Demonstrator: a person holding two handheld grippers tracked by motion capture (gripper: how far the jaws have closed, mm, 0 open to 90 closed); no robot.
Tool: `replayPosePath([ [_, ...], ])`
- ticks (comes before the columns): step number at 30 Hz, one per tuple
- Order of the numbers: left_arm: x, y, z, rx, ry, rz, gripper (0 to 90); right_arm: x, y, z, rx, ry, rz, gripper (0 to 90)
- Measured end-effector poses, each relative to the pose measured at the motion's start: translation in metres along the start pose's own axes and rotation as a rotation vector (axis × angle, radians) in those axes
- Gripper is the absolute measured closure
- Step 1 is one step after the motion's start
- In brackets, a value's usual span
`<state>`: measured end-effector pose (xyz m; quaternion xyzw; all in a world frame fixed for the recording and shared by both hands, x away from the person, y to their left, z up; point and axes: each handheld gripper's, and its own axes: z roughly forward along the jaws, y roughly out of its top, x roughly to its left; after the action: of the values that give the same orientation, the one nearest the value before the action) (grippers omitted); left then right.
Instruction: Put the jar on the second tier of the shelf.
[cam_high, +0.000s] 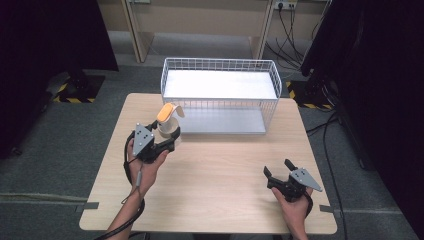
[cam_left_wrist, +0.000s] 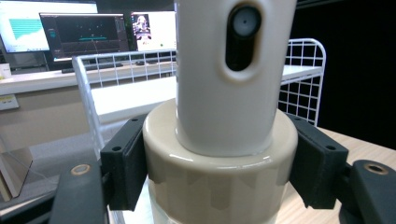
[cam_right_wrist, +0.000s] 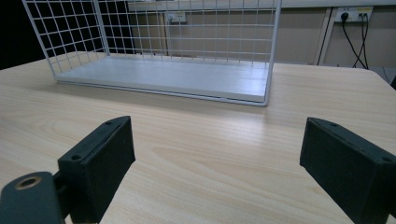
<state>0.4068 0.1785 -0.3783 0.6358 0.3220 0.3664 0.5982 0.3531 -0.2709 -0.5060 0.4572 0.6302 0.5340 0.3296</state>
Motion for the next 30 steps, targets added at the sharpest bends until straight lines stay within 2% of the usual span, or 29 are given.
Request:
replayPosePath([
  [18, -0.004, 0.032, 0.021, -0.026, -0.009, 0.018, 29.6, 0.0, 0.0, 0.0, 0.0, 0.001, 0.001, 10.3],
  [30, -0.001, 0.045, 0.031, -0.038, 0.0, 0.011, 29.6, 0.0, 0.0, 0.0, -0.001, 0.002, 0.001, 10.3],
])
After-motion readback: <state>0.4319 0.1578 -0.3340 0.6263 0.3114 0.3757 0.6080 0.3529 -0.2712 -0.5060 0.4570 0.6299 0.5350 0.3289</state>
